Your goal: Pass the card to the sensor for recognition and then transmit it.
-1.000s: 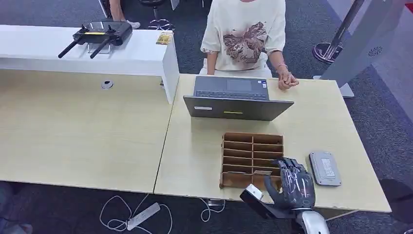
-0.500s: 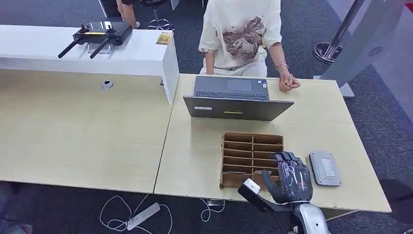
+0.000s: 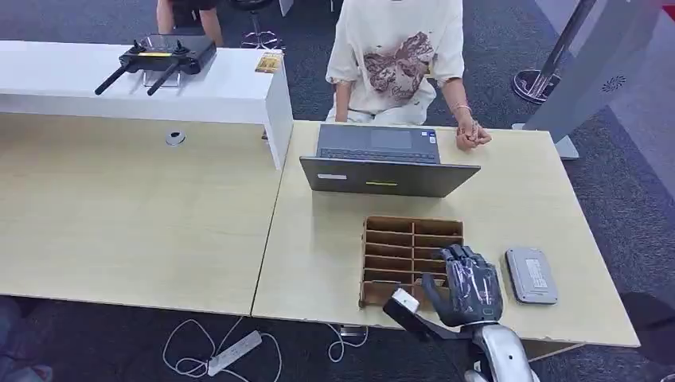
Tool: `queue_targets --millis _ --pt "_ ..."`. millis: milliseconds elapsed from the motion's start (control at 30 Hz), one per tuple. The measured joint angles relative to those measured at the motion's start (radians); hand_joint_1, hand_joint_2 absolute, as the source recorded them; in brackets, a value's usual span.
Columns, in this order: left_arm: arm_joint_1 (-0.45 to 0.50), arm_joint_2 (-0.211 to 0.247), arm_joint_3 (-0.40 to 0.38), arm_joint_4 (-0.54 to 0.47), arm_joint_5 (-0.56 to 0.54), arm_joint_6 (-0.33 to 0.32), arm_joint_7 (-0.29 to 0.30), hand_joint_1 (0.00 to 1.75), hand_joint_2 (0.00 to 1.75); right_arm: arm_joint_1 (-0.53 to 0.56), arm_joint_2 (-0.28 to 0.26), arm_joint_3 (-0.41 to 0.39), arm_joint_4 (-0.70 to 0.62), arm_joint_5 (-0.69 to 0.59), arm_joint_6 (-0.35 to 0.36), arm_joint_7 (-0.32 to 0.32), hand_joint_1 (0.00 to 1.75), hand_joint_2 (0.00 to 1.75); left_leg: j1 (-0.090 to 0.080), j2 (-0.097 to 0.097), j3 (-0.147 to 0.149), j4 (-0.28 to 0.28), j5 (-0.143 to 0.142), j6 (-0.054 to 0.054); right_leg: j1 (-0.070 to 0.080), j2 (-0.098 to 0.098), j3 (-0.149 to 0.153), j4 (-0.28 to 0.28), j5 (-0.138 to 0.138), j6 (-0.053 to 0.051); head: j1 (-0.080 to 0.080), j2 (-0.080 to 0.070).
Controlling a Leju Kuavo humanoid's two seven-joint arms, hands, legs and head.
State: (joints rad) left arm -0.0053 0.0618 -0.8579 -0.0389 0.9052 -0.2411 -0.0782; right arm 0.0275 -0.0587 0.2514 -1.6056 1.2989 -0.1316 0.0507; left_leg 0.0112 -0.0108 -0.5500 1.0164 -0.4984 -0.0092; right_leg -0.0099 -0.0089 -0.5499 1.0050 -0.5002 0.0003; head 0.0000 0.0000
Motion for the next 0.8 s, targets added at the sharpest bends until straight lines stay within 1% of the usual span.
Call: queue_targets --millis 100,267,500,567,600,633,800 --pt "0.000 0.002 -0.002 -0.001 0.000 0.000 0.000 0.00 0.00 0.000 0.000 0.000 0.011 -0.010 -0.004 -0.002 0.99 1.75 0.000 0.000 0.000 0.000 0.000 0.000 0.000 0.000 0.000 0.000 0.000 0.000 0.000 0.000" --pt "0.000 0.007 -0.004 -0.005 0.000 -0.003 0.000 0.00 0.00 0.000 0.000 0.001 0.026 -0.011 -0.011 -0.002 0.99 1.75 0.000 0.000 0.000 0.000 0.000 0.000 0.000 0.000 0.000 0.000 0.000 0.000 0.000 0.000" --pt "0.000 0.010 -0.006 -0.009 0.001 -0.003 0.000 0.00 0.00 0.000 0.000 0.006 0.036 -0.012 -0.015 0.001 0.96 1.75 0.000 0.000 0.000 0.000 0.000 0.000 0.000 0.000 0.000 0.000 0.000 0.000 0.000 0.000" --pt "0.000 0.010 -0.008 -0.011 0.003 -0.003 0.000 0.00 0.00 -0.001 -0.002 0.008 0.037 -0.014 -0.018 0.008 0.93 1.75 0.000 0.000 0.000 0.000 0.000 0.000 0.000 0.000 0.000 0.000 0.000 0.000 0.000 0.000" --pt "0.001 0.011 -0.010 -0.012 0.005 -0.003 0.000 0.00 0.00 -0.001 -0.003 0.008 0.037 -0.019 -0.019 0.009 0.94 1.75 0.000 0.000 0.000 0.000 0.000 0.000 0.000 0.000 0.000 0.000 0.000 0.000 0.000 0.000" --pt "0.001 0.011 -0.012 -0.013 0.005 -0.003 0.000 0.00 0.00 -0.001 -0.004 0.008 0.037 -0.021 -0.020 0.010 0.99 1.75 0.000 0.000 0.000 0.000 0.000 0.000 0.000 0.000 0.000 0.000 0.000 0.000 0.000 0.000" --pt "0.001 0.014 -0.016 -0.014 0.008 -0.006 0.000 0.00 0.00 -0.001 -0.012 0.008 0.035 -0.027 -0.029 0.012 0.99 1.75 0.000 0.000 0.000 0.000 0.000 0.000 0.000 0.000 0.000 0.000 0.000 0.000 0.000 0.000"
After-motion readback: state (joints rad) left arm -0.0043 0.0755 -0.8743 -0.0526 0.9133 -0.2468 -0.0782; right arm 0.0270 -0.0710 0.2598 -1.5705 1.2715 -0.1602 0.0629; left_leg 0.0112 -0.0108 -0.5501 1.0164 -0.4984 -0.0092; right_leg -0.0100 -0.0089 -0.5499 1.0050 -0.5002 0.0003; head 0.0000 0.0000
